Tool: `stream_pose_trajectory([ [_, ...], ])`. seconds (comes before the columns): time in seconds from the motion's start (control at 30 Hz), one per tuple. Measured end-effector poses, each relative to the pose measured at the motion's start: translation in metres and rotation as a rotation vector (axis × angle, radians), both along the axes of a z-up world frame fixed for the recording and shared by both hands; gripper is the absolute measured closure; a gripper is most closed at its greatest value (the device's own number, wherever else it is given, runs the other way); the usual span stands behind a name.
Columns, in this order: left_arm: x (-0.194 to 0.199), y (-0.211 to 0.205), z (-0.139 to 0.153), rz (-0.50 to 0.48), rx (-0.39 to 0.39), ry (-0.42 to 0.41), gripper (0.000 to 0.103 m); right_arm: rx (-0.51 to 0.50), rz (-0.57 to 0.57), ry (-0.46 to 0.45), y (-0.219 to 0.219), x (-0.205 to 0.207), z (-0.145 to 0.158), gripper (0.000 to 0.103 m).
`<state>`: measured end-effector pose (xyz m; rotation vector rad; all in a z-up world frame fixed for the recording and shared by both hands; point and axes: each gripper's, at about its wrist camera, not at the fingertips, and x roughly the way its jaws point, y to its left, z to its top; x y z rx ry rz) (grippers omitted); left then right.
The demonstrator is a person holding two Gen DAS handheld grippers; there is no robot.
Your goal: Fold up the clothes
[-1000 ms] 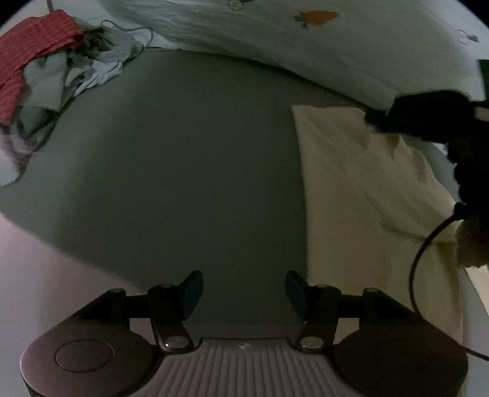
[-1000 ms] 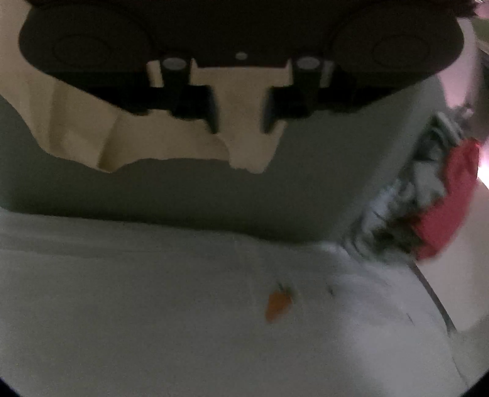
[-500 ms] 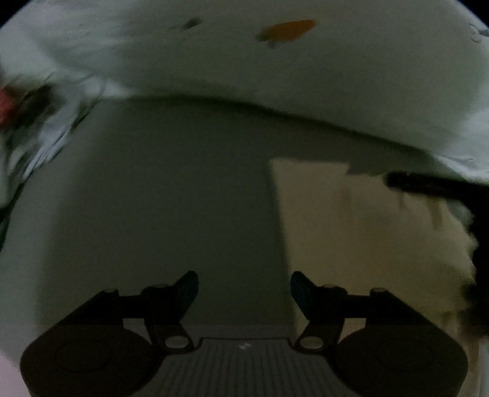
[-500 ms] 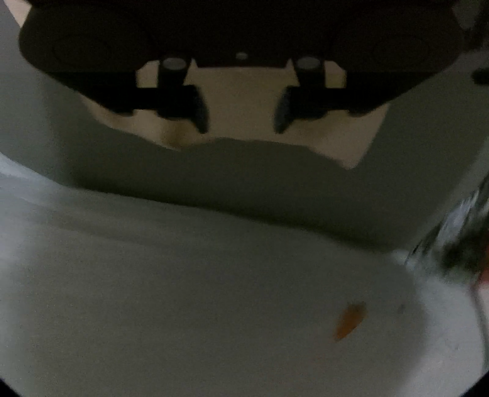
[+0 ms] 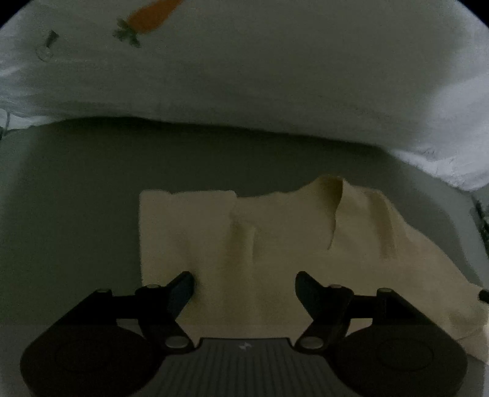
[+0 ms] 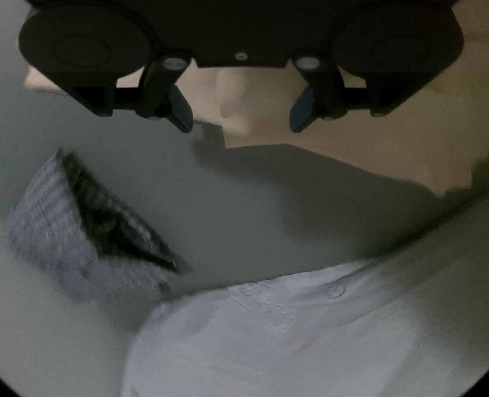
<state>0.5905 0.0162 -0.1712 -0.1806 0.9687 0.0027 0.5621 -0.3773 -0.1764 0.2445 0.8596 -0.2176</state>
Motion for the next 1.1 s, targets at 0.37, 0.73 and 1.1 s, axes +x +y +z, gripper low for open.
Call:
stream_pose_trajectory([
  [0.37,0.017,0.006,-0.004,0.057,-0.137,0.015,0.003,-0.047,0.156,-0.031,0.013,0.023,0.012,0.095],
  [0.73,-0.064,0.071,0.08,0.279,-0.225,-0.131,0.01,0.056,0.946,-0.498,0.118,-0.098,0.2,0.096],
  [1.1,-0.239,0.07,0.053,0.437,-0.193,-0.042,0.009,-0.111,1.529,-0.134,0.19,-0.25,0.075,0.096],
])
